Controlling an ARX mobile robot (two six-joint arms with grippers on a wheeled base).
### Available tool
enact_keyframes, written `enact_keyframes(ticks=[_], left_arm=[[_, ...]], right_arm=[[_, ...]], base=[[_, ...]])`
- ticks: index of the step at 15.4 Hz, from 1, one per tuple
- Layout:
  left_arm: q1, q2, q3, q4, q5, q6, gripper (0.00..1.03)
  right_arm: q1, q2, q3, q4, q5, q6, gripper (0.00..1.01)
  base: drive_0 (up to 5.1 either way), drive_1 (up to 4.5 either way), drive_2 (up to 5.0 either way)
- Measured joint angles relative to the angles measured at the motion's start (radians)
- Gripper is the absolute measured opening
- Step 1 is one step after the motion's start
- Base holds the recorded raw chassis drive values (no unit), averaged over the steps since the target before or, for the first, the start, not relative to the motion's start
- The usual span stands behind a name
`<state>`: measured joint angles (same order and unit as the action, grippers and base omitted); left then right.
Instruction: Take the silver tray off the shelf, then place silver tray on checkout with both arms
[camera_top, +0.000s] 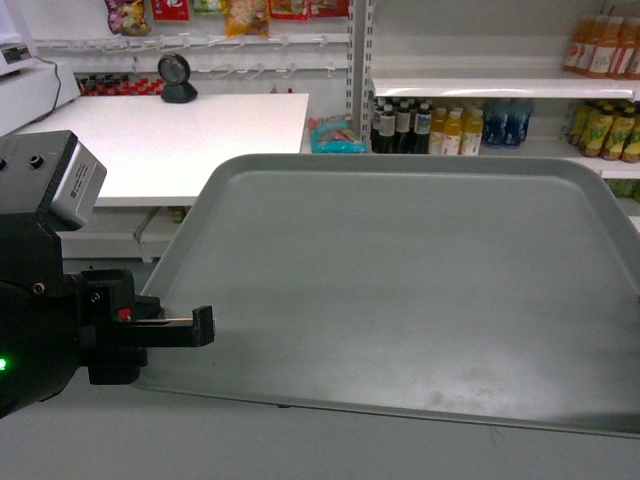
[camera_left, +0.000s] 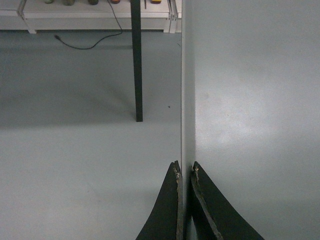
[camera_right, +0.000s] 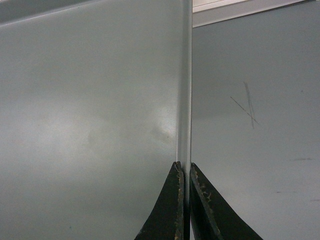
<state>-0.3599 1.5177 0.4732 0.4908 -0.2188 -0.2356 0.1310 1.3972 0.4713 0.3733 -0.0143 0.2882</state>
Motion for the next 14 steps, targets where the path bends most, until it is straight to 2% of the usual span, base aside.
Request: enact_keyframes(ticks=[14], left_arm=[[0.000,0.000,0.000,-0.005,0.000,0.000,0.03]], right_arm=[[0.000,0.002,0.000,-0.004,0.000,0.000,0.02]], base=[[-4.8,3.49,1.4]])
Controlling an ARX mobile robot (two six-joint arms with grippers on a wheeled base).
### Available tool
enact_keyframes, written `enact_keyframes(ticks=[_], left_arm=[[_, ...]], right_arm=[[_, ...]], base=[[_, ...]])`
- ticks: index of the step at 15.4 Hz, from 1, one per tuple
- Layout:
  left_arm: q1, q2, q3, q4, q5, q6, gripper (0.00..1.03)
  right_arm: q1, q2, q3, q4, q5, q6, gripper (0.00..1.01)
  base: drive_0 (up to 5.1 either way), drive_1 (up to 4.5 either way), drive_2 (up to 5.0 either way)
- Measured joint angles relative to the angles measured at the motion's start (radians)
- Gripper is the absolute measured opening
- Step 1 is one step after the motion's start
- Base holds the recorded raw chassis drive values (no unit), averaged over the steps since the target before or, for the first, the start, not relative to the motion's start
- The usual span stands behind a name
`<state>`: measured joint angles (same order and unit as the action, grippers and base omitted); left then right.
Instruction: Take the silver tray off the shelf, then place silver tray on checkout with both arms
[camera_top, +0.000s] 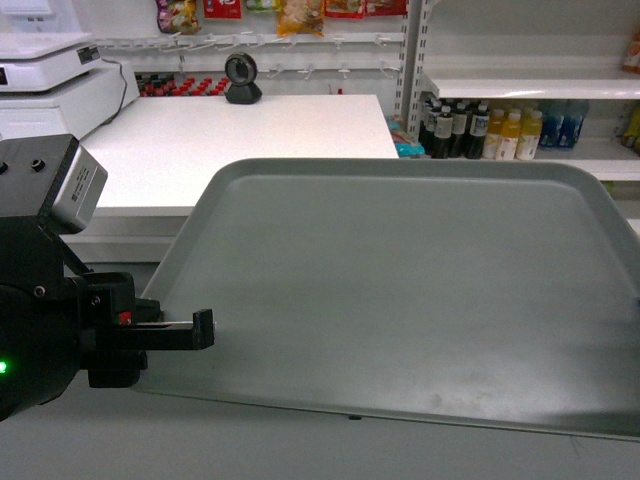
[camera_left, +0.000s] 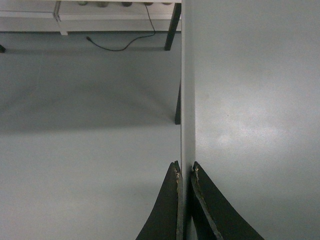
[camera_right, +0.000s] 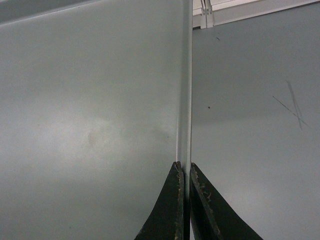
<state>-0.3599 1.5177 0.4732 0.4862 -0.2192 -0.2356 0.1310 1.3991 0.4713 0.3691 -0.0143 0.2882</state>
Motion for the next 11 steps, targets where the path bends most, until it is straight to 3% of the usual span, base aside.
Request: enact_keyframes(ticks=[7,11], left_arm=[[0.000,0.000,0.000,0.003,0.002,0.000,0.03],[0.006,0.001,0.000,0.007,0.002,0.001,0.03]], right_arm=[[0.000,0.000,0.000,0.002,0.001,0.000,0.02],[0.005,0.000,0.000,0.004,-0.001,0.000,0.02]], base=[[-4.8,3.61,1.1],[0.0,0.00,0.0]])
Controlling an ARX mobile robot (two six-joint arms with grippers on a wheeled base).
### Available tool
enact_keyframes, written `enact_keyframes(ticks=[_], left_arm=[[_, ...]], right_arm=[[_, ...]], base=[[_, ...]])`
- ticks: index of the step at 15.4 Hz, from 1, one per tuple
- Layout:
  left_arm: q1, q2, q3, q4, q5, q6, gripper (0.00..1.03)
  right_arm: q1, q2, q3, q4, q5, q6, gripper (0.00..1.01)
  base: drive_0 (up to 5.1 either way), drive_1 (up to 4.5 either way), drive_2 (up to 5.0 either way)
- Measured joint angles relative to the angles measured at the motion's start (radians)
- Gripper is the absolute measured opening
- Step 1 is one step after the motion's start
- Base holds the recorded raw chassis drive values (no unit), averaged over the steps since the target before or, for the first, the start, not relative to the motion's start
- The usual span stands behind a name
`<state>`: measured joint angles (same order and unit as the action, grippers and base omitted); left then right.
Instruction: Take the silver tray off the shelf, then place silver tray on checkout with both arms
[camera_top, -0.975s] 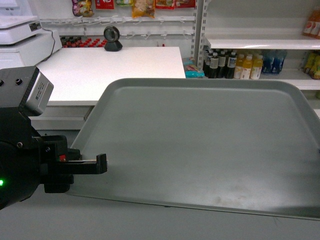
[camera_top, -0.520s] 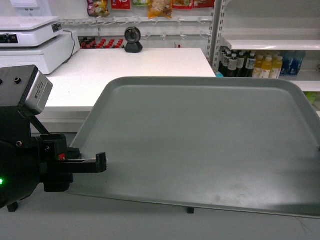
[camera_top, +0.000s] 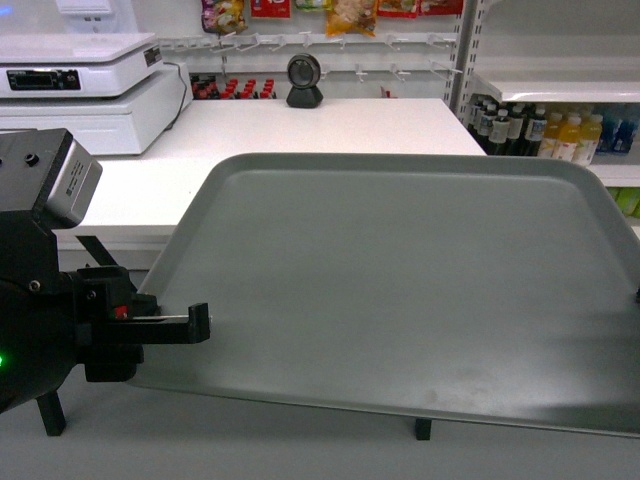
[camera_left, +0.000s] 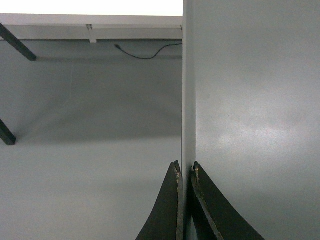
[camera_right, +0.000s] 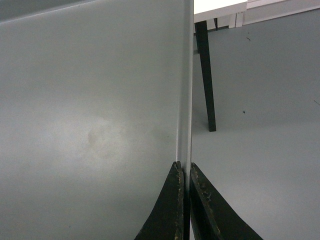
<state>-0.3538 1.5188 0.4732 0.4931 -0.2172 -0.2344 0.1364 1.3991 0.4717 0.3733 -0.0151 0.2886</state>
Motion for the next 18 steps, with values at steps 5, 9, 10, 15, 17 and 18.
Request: enact_keyframes(ticks=[5,9,10,15,17,18], left_arm=[[-0.003,-0.002,0.000,-0.005,-0.003,0.000,0.03],[-0.003,-0.001,0.000,-0.005,-0.002,0.000,0.03],[-0.003,-0.001,0.000,-0.002,-0.002,0.000,0.03],[-0.003,-0.001,0.000,-0.002,-0.003,0.000,0.03],[-0.003,-0.001,0.000,-0.005,-0.003,0.000,0.03],[-0.003,-0.001,0.000,-0.002,-0.003,0.000,0.03]], right_arm=[[0.000,-0.001,0.000,0.000,0.001,0.000,0.02],[0.000,0.000,0.000,-0.002,0.001,0.000,0.02],[0.000,0.000,0.000,0.001,0.001,0.000,0.02],[0.000,0.001,0.000,0.002,0.002,0.000,0.02],[0.000,0.001,0.000,-0.002,0.002,0.000,0.02],[0.000,0.000,0.000,0.003,0.002,0.000,0.02]], base=[[0.0,4.05,-4.1],[0.0,4.14,-4.1],[0.1,4.19,-4.0],[0.1,4.21,-3.9],[0.0,4.12,-4.0],[0.0,4.06,-4.1]])
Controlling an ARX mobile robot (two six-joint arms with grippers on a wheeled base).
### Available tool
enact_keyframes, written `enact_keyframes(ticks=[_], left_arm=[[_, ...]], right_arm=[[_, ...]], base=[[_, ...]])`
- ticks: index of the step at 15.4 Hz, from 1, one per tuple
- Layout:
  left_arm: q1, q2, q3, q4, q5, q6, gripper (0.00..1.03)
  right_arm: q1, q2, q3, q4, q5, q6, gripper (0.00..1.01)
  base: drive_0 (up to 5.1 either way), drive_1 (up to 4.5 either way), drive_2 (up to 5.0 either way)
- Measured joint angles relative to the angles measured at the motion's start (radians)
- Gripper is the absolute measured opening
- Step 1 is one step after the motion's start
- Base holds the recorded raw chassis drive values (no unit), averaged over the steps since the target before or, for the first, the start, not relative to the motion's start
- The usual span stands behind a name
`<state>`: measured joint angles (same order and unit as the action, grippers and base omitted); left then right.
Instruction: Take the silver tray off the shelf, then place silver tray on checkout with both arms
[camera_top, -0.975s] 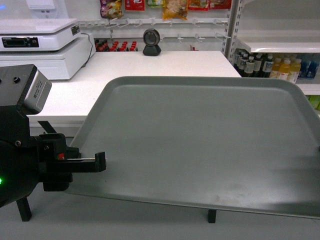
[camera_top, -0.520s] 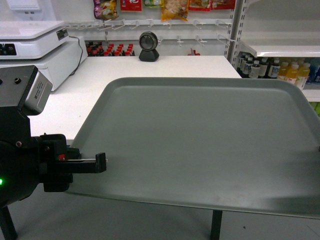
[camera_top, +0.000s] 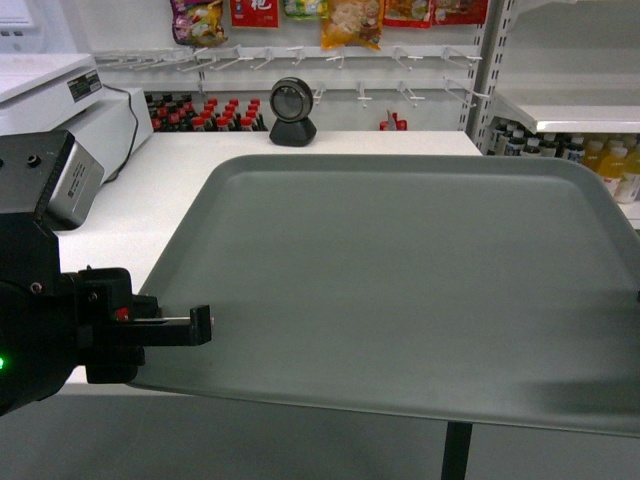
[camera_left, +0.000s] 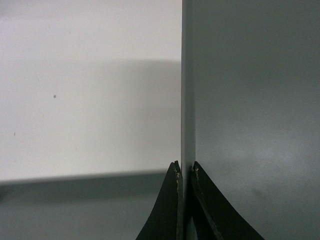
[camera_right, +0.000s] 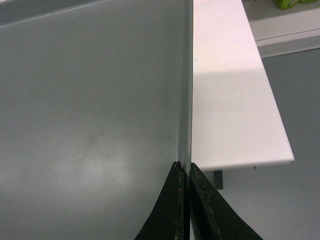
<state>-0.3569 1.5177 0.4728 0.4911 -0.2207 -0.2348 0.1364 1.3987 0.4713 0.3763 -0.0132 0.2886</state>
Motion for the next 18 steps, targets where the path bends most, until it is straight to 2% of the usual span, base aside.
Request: enact_keyframes(ticks=[11,14,15,16,17,18], left_arm=[[0.000,0.000,0.000,-0.002,0.002,0.000,0.03],[0.000,0.002,0.002,-0.003,0.002,0.000,0.03],[-0.019,0.008,0.047,-0.131,-0.067,-0.022,0.03],[-0.024,0.047,0.098,-0.196,-0.085,-0.039,0.03],[0.071,0.215,0.195,-0.145,0.036,-0.071,0.03],[0.196,0.401,0.340,-0.129,0.106,0.008,0.03]], right_arm=[[0.000,0.001,0.000,-0.005,0.002,0.000,0.02],[0.000,0.002,0.001,-0.005,0.002,0.000,0.02],[0.000,0.001,0.001,0.000,-0.006,0.000,0.02],[-0.002,0.013,0.005,-0.006,-0.019,-0.024,0.02],[-0.025,0.226,0.157,0.031,-0.124,-0.076,0.02],[0.020,0.490,0.416,-0.015,-0.150,-0.053,0.02]], base=[[-0.1,4.20,-4.3],[0.0,0.99,-1.0],[0.0,0.00,0.0],[0.0,0.00,0.0],[0.0,0.00,0.0],[0.0,0.00,0.0]])
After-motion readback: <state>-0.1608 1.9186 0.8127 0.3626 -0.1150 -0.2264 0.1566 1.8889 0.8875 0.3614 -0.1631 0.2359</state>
